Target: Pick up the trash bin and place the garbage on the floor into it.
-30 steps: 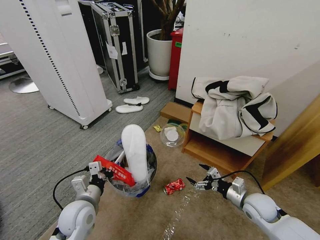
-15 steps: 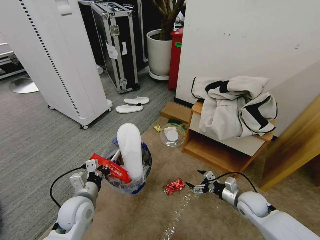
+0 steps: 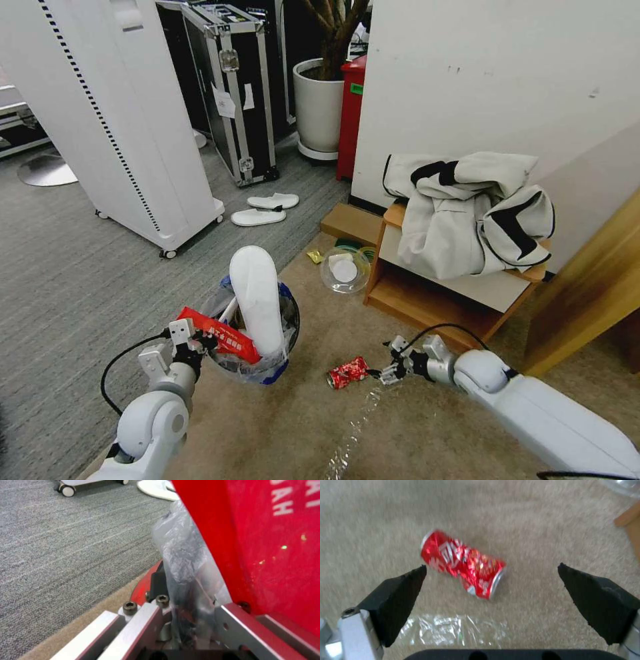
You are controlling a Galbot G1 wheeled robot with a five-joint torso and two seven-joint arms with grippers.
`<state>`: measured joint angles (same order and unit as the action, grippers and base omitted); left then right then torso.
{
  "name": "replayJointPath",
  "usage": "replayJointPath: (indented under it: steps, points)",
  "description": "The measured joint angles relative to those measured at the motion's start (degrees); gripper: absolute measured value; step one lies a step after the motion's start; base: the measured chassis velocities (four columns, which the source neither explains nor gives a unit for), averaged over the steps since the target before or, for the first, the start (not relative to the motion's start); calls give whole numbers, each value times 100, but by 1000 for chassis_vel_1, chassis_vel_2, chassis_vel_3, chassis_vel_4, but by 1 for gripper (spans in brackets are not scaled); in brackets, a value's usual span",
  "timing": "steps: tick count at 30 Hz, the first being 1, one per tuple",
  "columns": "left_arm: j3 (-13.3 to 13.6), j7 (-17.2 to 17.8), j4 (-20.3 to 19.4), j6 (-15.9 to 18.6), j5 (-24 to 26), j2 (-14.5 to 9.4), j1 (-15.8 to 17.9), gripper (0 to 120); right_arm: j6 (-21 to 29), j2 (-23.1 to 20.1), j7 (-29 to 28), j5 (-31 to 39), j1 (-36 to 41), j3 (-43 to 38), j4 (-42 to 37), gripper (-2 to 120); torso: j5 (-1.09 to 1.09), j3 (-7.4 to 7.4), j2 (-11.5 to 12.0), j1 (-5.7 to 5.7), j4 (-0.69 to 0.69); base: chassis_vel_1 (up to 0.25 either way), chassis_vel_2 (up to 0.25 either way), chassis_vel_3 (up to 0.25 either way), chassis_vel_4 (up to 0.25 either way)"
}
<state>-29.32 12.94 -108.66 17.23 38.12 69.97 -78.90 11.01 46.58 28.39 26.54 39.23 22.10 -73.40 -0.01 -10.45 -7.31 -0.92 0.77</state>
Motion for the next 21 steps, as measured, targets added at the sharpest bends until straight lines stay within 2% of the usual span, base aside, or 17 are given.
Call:
replayJointPath:
  steps: [10,13,21]
  points:
    - [-6,-48,45,-31,17,59,17,1,-50,105,314,-126,-556,556,566,100,0,0,0,0,1,0,0,0,0]
    - [-2,-105,55,-56,0,105,1,1,-40,170,549,-163,-861,970,858,100,1,0,0,0,1,0,0,0,0]
    - [0,-166,61,-83,-62,228,-38,1,-25,191,824,-474,-1171,1381,887,100,1,0,0,0,1,0,0,0,0]
